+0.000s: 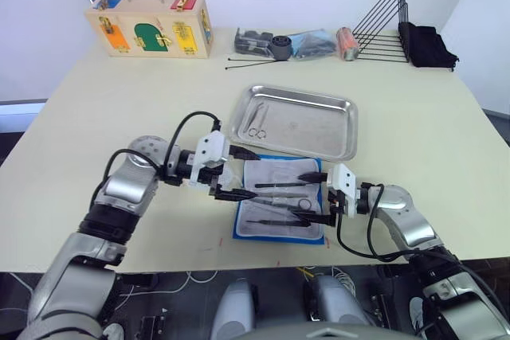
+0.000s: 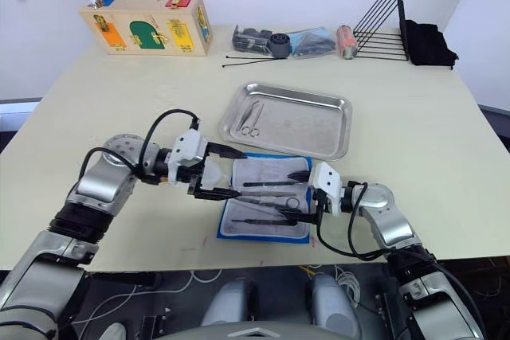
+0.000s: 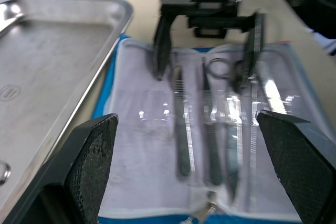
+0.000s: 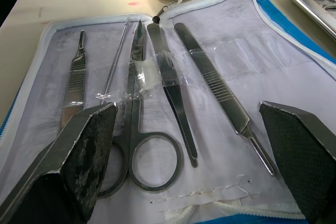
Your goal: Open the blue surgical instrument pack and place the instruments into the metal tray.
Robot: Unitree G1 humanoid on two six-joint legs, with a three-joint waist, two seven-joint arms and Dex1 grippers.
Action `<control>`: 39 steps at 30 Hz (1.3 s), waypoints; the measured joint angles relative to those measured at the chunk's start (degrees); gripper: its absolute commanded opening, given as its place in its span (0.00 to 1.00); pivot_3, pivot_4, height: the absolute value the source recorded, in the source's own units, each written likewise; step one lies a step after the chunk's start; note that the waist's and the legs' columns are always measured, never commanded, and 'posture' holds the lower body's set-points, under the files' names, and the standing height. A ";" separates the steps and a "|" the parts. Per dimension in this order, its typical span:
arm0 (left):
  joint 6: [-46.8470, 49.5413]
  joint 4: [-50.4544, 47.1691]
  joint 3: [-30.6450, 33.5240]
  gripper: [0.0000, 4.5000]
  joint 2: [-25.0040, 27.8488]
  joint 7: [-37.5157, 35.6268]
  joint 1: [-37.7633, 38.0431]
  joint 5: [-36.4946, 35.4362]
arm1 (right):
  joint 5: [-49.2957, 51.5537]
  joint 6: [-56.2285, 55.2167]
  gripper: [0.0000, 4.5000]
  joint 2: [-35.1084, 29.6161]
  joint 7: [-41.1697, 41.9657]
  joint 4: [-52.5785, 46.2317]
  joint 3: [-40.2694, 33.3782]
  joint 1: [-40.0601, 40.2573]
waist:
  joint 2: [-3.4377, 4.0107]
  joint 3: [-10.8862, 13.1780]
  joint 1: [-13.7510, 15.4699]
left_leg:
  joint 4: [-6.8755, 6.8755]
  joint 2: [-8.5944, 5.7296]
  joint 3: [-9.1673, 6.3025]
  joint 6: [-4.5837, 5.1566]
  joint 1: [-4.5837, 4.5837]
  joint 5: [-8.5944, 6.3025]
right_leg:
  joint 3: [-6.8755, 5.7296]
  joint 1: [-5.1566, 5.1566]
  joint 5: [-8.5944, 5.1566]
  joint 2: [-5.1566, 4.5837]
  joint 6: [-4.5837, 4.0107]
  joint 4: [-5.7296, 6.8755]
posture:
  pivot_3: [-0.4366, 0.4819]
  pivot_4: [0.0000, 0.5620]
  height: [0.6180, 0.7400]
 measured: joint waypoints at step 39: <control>-9.61 15.69 -0.59 0.02 -9.58 -4.74 -4.54 13.22 | -0.01 0.03 1.00 -0.02 -0.92 -0.25 0.10 0.58 | 0.25 -0.44 0.02 | 0.00 -0.01 -0.01 0.00 0.01 0.00 | -0.01 0.02 0.00 0.00 0.00 -0.01 | 0.48 0.27 1.00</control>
